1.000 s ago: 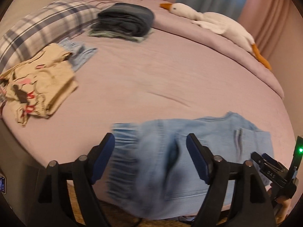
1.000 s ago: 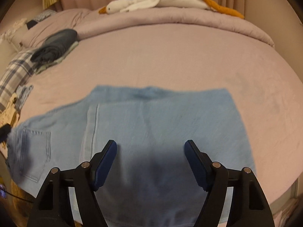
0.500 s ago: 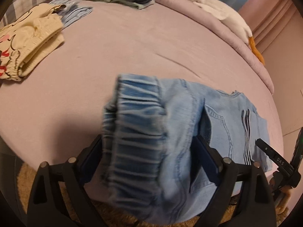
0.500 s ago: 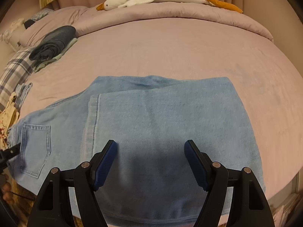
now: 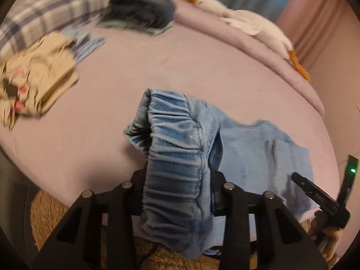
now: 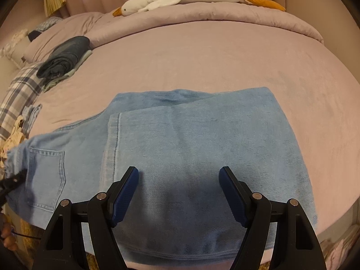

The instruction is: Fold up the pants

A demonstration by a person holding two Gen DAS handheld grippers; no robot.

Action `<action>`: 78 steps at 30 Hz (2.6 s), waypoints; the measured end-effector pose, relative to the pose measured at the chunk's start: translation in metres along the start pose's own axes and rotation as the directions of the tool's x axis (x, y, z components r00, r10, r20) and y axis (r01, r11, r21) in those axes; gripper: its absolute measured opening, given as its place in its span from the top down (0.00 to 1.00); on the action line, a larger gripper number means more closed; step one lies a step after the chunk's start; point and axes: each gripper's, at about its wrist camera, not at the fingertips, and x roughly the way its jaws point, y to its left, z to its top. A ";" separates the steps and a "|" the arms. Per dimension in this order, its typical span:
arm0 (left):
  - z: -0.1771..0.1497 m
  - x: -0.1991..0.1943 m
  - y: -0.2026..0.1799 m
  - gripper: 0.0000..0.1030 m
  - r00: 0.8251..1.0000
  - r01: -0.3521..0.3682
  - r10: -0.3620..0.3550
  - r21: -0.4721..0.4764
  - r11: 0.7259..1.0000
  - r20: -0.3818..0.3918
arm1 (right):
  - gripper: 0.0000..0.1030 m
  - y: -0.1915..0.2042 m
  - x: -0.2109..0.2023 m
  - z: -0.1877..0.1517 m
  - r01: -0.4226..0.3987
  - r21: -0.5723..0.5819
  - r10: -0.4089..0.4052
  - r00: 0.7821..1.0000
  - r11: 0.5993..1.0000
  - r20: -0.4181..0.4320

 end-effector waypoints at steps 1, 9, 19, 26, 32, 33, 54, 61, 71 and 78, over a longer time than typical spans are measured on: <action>0.003 -0.005 -0.003 0.65 1.000 0.025 -0.025 -0.004 1.000 0.001 | 0.27 0.000 -0.001 0.001 0.003 0.006 -0.003 1.000 1.000 0.002; 0.003 -0.033 -0.077 0.65 0.981 0.187 -0.194 0.175 0.967 0.028 | 0.27 -0.017 -0.024 0.001 -0.002 0.057 -0.001 0.998 0.998 0.064; -0.015 0.031 -0.154 0.64 0.958 0.283 -0.256 0.272 0.920 -0.131 | 0.27 -0.040 -0.034 -0.010 0.003 0.109 -0.011 0.997 0.994 0.077; -0.013 0.040 -0.159 0.35 0.922 0.377 -0.348 0.191 0.906 -0.166 | 0.26 -0.053 -0.031 -0.016 0.015 0.139 -0.021 0.999 0.990 0.043; 0.002 0.015 -0.144 0.23 0.894 0.440 -0.432 0.046 0.897 -0.121 | 0.26 -0.049 -0.037 -0.013 0.031 0.133 -0.039 0.998 0.991 0.053; 0.003 0.009 -0.144 0.22 0.909 0.412 -0.406 0.058 0.909 -0.099 | 0.26 -0.048 -0.039 -0.012 0.040 0.130 -0.047 0.997 0.991 0.058; 0.004 0.025 -0.029 0.17 0.985 0.143 -0.151 -0.090 0.986 -0.082 | 0.01 -0.019 -0.082 0.006 -0.090 0.078 0.075 0.982 0.993 0.174; -0.004 0.037 -0.030 0.17 0.984 0.114 -0.119 -0.044 0.992 -0.130 | 0.01 0.016 -0.030 0.003 -0.039 -0.018 0.040 0.999 0.999 0.020; -0.008 0.043 -0.033 0.16 0.984 0.096 -0.097 -0.015 0.995 -0.152 | 0.04 -0.001 0.010 -0.010 -0.206 0.111 0.212 0.976 0.972 -0.042; -0.007 0.042 -0.038 0.16 0.984 0.081 -0.081 -0.010 0.997 -0.157 | 0.59 -0.011 -0.002 -0.007 -0.366 0.171 0.368 0.929 0.915 0.017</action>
